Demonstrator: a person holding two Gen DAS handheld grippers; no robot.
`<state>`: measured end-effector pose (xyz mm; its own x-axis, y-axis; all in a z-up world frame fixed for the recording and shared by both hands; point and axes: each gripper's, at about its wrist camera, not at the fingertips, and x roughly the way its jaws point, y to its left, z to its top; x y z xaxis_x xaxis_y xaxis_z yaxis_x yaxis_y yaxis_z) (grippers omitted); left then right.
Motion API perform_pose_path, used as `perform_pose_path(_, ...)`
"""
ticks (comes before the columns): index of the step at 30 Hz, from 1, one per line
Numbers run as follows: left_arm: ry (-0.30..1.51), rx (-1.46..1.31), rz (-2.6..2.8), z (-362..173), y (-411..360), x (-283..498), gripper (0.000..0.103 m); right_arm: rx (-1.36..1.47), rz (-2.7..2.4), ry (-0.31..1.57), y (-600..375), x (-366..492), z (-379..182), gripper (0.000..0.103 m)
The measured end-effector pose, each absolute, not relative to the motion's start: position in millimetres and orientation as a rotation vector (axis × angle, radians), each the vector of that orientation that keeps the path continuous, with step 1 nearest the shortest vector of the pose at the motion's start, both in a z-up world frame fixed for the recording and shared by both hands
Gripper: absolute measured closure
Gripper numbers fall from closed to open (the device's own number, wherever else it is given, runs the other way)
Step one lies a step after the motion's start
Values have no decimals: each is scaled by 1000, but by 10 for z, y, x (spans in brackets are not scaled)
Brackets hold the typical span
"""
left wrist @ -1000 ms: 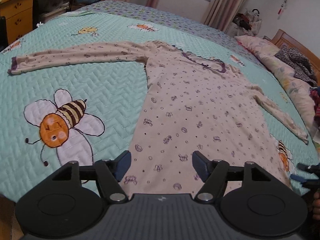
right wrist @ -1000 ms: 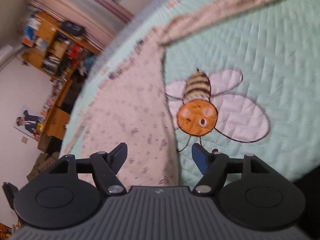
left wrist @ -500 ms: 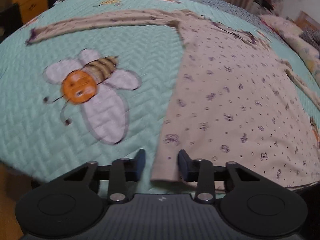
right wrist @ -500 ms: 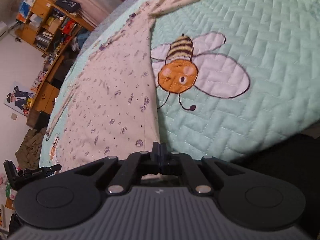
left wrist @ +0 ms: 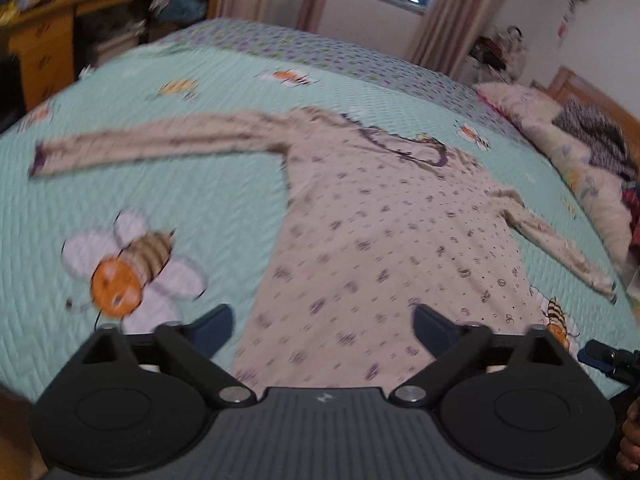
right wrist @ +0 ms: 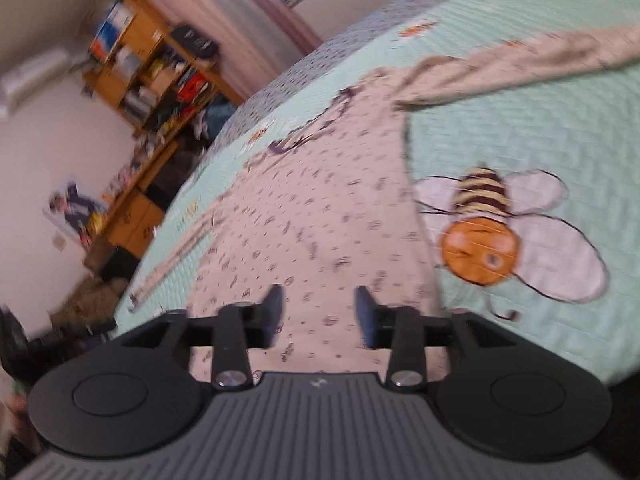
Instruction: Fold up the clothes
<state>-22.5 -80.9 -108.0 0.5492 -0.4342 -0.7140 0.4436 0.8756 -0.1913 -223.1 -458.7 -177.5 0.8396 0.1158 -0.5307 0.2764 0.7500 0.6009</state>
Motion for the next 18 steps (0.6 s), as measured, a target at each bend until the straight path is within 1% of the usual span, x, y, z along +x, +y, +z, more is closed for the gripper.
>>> perform_pose_path(2,814,87,-529,-1055,-1073,-201,1,658,-84,590,-4464,-2011,-1695,43)
perform_pose_path(4,790,154,-537,-1099,-1360,-134,1,589,-79,594,-4351,-1749,-1650,38)
perform_pose_path(7,817,230,-525,-1398,-1717,69,1,502,-71,633,-4218,-1310,-1692,33)
perform_pose_path(9,893,283,-478,-1730,-1850,190,1,451,-70,687,-4154,-1037,-1804,33)
perform_pose_path(11,922,287,-480,-1934,-1720,126,7,389,-91,755,-4098,-919,-1985,33)
perform_pose_path(12,931,284,-487,-2021,-1631,76,6,360,-92,793,-4083,-952,-2075,33)
perform_pose_path(13,940,281,-494,-2109,-1542,26,1,331,-82,826,-4079,-1029,-2162,33)
perform_pose_path(15,942,278,-506,-2210,-1347,-113,1,249,-30,818,-4076,-1312,-2253,33)
perform_pose_path(18,891,270,-516,-2130,-1043,-364,1,185,12,804,-4116,-1661,-2251,33)
